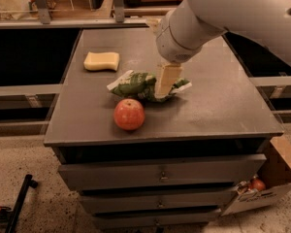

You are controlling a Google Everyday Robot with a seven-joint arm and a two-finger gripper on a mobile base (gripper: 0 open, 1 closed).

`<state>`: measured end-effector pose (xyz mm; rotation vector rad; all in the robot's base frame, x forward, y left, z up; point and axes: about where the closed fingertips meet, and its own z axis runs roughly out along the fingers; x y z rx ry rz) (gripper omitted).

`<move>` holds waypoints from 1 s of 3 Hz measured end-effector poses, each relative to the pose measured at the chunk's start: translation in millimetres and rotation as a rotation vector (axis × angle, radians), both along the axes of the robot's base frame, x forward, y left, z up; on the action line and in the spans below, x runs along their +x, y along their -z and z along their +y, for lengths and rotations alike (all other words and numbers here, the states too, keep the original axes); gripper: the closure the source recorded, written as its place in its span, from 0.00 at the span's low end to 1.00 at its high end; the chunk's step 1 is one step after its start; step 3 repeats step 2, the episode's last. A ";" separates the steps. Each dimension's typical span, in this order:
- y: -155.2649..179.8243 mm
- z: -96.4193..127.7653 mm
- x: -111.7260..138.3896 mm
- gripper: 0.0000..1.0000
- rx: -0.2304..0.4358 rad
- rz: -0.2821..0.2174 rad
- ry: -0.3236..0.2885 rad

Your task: Move green jalapeno chip bag near apple

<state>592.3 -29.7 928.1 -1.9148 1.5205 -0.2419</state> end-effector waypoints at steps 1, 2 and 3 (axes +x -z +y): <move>-3.0 -0.4 -11.3 0.00 0.024 0.024 -0.070; -4.1 2.3 -13.3 0.00 0.025 0.022 -0.082; -4.1 2.3 -13.3 0.00 0.025 0.022 -0.082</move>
Offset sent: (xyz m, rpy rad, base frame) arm -0.0087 -0.0007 0.0025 0.0171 0.0188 0.0564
